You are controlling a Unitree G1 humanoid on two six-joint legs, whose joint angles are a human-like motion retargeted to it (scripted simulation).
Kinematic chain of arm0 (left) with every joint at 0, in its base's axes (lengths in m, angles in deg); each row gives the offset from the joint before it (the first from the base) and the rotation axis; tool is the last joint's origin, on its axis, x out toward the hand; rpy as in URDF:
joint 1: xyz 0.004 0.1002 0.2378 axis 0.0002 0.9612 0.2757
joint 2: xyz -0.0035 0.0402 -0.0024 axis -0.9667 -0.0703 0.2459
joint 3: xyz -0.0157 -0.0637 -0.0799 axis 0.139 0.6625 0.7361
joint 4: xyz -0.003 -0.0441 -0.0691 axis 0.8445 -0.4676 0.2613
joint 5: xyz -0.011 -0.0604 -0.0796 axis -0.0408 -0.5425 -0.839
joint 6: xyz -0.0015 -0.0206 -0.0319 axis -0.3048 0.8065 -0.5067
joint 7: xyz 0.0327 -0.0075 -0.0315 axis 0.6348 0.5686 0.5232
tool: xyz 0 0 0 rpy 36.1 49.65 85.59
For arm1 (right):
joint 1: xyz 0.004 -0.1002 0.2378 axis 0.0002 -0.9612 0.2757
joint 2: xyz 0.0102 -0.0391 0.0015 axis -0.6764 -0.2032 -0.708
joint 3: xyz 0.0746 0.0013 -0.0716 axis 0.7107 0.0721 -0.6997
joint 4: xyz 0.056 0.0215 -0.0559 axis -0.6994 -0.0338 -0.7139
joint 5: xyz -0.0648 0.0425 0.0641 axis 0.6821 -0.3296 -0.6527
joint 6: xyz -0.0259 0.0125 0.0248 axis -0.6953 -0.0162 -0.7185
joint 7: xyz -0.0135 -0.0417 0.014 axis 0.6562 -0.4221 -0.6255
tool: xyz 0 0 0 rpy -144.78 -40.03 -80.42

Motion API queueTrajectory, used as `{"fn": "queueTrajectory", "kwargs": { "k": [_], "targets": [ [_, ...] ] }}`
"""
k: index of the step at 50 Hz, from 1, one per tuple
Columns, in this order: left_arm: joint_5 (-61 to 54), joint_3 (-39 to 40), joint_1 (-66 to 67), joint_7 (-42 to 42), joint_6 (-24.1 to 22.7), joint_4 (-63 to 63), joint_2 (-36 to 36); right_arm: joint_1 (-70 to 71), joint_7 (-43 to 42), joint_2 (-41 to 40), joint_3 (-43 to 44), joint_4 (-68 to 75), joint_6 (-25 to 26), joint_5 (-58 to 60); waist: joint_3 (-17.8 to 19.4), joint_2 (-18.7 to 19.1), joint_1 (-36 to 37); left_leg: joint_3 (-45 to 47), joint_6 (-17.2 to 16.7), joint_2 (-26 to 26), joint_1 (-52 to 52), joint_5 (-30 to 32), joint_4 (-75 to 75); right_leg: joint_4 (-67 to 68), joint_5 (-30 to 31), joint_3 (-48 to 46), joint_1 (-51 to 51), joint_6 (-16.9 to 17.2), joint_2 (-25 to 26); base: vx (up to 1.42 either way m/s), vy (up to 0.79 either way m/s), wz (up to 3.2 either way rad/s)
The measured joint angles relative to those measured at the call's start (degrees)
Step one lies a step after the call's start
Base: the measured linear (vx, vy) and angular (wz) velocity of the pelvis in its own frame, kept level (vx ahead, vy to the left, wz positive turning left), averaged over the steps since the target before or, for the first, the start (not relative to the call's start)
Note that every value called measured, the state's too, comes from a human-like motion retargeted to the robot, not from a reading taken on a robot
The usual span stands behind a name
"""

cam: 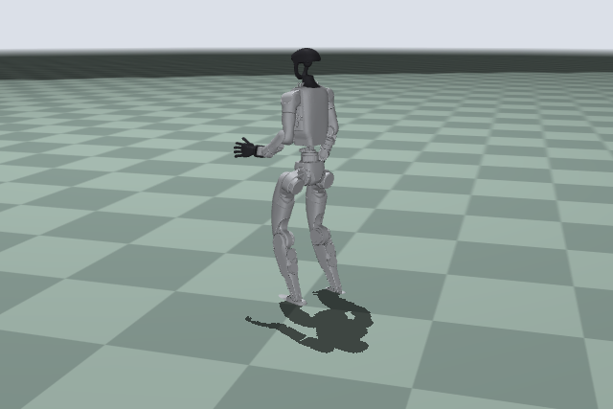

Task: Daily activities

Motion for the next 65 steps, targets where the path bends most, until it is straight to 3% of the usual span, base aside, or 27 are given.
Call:
{"fn": "queueTrajectory", "kwargs": {
  "k": [10,22,42,65],
  "targets": [
    [-4.3,2.6,0.5,-1.3,-1.0,-3.2,2.3,-2.4,0.2,0.3,3.8,12.7,0.3,-4.0,0.7,3.5,-1.4,-0.4,-1.8,3.4,-2.1,-1.1,2.7,-2.2,2.1,0.0,-0.6,-0.8,3.3,-0.07,-0.07,-0.07],
    [-5.7,4.6,4.0,-6.9,3.1,-12.8,1.1,2.7,1.3,6.4,6.0,4.7,-2.4,-8.5,-0.9,5.5,-4.3,2.9,-1.5,6.1,0.8,-1.0,-4.1,-6.6,4.9,-0.7,-0.1,-0.4,4.6,0.0,0.0,0.0],
    [-2.3,-1.4,1.0,-18.2,7.4,-27.2,1.0,4.3,9.2,10.7,4.1,-4.5,-3.0,-13.8,-0.3,2.9,-6.0,4.8,-0.5,2.4,7.9,4.9,-18.1,-3.1,4.1,-1.2,-1.1,0.8,-0.1,0.0,0.0,0.0],
    [-1.7,-4.5,2.2,-21.1,5.8,-19.5,-1.5,2.7,11.2,9.9,4.8,-12.7,-3.5,-15.3,1.0,0.7,-3.4,3.5,-0.7,1.6,13.0,11.9,-28.4,-2.8,3.2,-1.7,-0.6,0.7,-1.1,0.0,-0.03,0.01]
  ]
}}
